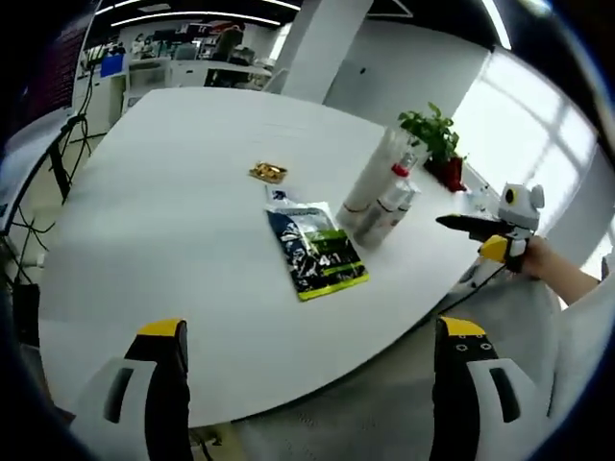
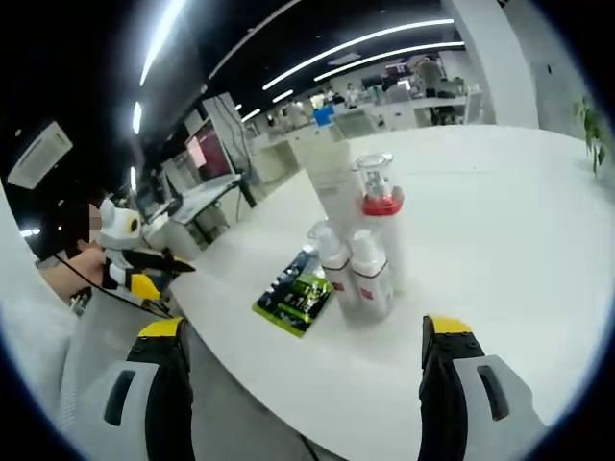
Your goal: Arrange the skincare products in the storage area until every visible bottle or jar stands upright without overlapping.
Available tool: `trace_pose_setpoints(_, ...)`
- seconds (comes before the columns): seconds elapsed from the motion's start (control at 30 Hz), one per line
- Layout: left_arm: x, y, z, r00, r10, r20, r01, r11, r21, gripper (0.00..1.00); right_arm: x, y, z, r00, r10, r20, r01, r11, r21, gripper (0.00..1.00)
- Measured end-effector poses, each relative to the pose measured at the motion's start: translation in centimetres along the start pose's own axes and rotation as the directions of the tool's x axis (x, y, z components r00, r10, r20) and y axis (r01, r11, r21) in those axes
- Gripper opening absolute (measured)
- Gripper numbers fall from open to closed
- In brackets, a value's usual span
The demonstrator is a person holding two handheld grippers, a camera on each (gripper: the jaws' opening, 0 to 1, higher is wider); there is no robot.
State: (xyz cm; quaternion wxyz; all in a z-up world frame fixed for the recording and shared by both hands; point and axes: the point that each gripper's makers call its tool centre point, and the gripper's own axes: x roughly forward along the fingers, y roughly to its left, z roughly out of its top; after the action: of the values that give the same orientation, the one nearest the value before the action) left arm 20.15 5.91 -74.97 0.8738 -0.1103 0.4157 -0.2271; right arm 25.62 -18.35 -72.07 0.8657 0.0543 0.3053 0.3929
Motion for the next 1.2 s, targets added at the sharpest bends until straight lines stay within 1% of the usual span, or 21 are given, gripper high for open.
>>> trace_pose_setpoints(0.17, 0.2, 0.5, -0.6, 1.000, -0.014, -0.025, 0.014, 1.000, 0.004, 0.99, -0.2, -0.7, 0.0, 0.999, -0.033, 0.001, 0.033, 0.999, -0.001, 0.99)
trace_pose_setpoints(0.27, 0.5, 0.8, -0.7, 0.999, -0.010, -0.046, 0.012, 0.999, 0.039, 0.99, -0.1, -1.0, -0.4, 0.999, -0.041, -0.020, 0.041, 0.999, -0.003, 0.99)
trace_pose_setpoints(0.33, 0.7, 0.7, -0.5, 0.999, -0.008, -0.048, 0.011, 0.999, 0.045, 0.99, 0.0, -0.9, -0.5, 0.999, -0.041, -0.027, 0.041, 0.999, -0.006, 0.99)
trace_pose_setpoints(0.37, 0.8, 0.8, -0.2, 0.999, -0.004, -0.037, 0.006, 0.999, 0.049, 0.99, 0.0, -0.8, -0.5, 0.999, -0.041, -0.029, 0.041, 0.999, -0.008, 0.99)
trace_pose_setpoints(0.43, 0.9, 0.9, 0.8, 1.000, 0.010, 0.009, -0.010, 0.998, 0.063, 0.99, 0.0, -0.7, -0.6, 0.999, -0.040, -0.034, 0.039, 0.999, -0.016, 0.98)
trace_pose_setpoints(0.53, 1.2, 0.8, 1.8, 0.998, 0.023, 0.050, -0.027, 0.997, 0.078, 0.99, 0.1, -0.4, -0.6, 0.999, -0.028, -0.036, 0.027, 0.999, -0.019, 0.98)
trace_pose_setpoints(0.63, 1.6, 0.8, 2.2, 0.998, 0.038, 0.057, -0.043, 0.996, 0.078, 0.99, 0.3, 0.2, -0.6, 0.999, -0.009, -0.035, 0.008, 1.000, -0.022, 0.98)
trace_pose_setpoints(0.7, 2.0, 0.8, 2.5, 0.997, 0.051, 0.061, -0.055, 0.996, 0.064, 0.99, 0.5, 0.9, -0.8, 0.999, 0.007, -0.046, -0.008, 0.999, -0.038, 0.98)
trace_pose_setpoints(0.73, 2.2, 0.7, 2.6, 0.997, 0.052, 0.057, -0.055, 0.996, 0.063, 0.99, 0.5, 1.1, -0.9, 0.999, 0.011, -0.051, -0.013, 0.999, -0.045, 0.99)
trace_pose_setpoints(0.83, 3.1, 0.3, 2.4, 0.998, 0.060, 0.010, -0.060, 0.996, 0.065, 0.99, 0.6, 1.4, -1.1, 0.998, 0.015, -0.063, -0.019, 0.998, -0.065, 0.99)
trace_pose_setpoints(0.97, 4.6, 0.4, 2.9, 0.997, 0.074, -0.020, -0.072, 0.995, 0.068, 0.99, 0.5, 1.4, -1.2, 0.997, 0.024, -0.067, -0.028, 0.998, -0.064, 0.98)
trace_pose_setpoints(1.0, 4.9, -0.3, 2.9, 0.997, 0.076, -0.027, -0.074, 0.995, 0.068, 0.99, 0.5, 1.4, -1.2, 0.998, 0.025, -0.065, -0.029, 0.998, -0.059, 0.98)
trace_pose_setpoints(1.03, 5.2, -0.4, 3.2, 0.996, 0.079, -0.027, -0.077, 0.995, 0.070, 0.99, 0.5, 1.4, -1.1, 0.998, 0.027, -0.063, -0.030, 0.998, -0.057, 0.98)
trace_pose_setpoints(1.07, 5.6, -0.1, 3.9, 0.996, 0.085, -0.025, -0.083, 0.994, 0.074, 0.99, 0.5, 1.5, -1.0, 0.998, 0.029, -0.057, -0.032, 0.998, -0.053, 0.98)
trace_pose_setpoints(1.13, 6.1, -0.5, 4.3, 0.995, 0.094, -0.024, -0.091, 0.993, 0.078, 0.98, 0.5, 1.5, -1.1, 0.998, 0.031, -0.057, -0.033, 0.998, -0.049, 0.98)
trace_pose_setpoints(1.17, 6.4, -0.4, 4.7, 0.995, 0.099, -0.025, -0.097, 0.992, 0.076, 0.97, 0.5, 1.5, -1.1, 0.998, 0.031, -0.057, -0.034, 0.998, -0.048, 0.98)
trace_pose_setpoints(1.2, 7.0, 0.0, 5.4, 0.994, 0.104, -0.027, -0.102, 0.992, 0.075, 0.96, 0.5, 1.5, -1.2, 0.998, 0.030, -0.059, -0.033, 0.998, -0.049, 0.98)
